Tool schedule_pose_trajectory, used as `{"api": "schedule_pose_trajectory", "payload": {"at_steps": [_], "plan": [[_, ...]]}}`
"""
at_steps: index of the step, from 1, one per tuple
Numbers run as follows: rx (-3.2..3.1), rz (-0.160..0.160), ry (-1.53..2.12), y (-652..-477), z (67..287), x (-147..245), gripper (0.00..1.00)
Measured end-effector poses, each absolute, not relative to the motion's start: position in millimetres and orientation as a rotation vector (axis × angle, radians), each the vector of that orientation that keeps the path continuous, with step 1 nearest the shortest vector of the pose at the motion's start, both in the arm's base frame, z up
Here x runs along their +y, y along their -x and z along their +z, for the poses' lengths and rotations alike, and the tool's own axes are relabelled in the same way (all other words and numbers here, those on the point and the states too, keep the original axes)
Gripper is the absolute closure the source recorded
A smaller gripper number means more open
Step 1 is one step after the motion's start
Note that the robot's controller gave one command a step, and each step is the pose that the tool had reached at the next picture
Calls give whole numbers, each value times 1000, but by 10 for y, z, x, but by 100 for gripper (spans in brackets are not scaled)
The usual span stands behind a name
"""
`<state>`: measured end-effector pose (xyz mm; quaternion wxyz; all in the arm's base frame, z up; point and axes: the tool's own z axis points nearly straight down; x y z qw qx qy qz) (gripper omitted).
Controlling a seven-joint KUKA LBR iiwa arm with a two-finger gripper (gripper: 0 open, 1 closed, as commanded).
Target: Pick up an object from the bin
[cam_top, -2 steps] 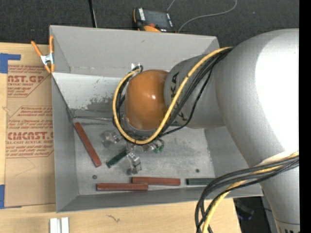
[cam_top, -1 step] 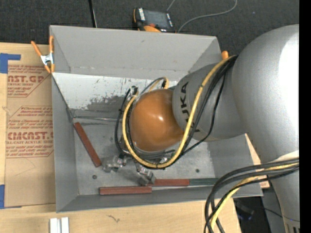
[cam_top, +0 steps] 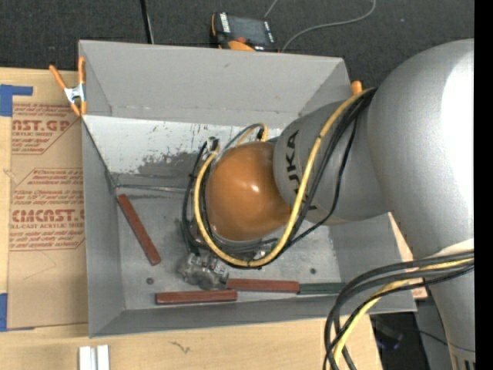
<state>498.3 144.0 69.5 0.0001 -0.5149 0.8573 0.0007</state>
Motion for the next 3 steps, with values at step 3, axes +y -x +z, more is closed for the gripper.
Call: {"api": "schedule_pose_trajectory", "payload": {"at_steps": [3], "plan": [[2662, 1, 1663, -5473, 1606, 867, 0]]}}
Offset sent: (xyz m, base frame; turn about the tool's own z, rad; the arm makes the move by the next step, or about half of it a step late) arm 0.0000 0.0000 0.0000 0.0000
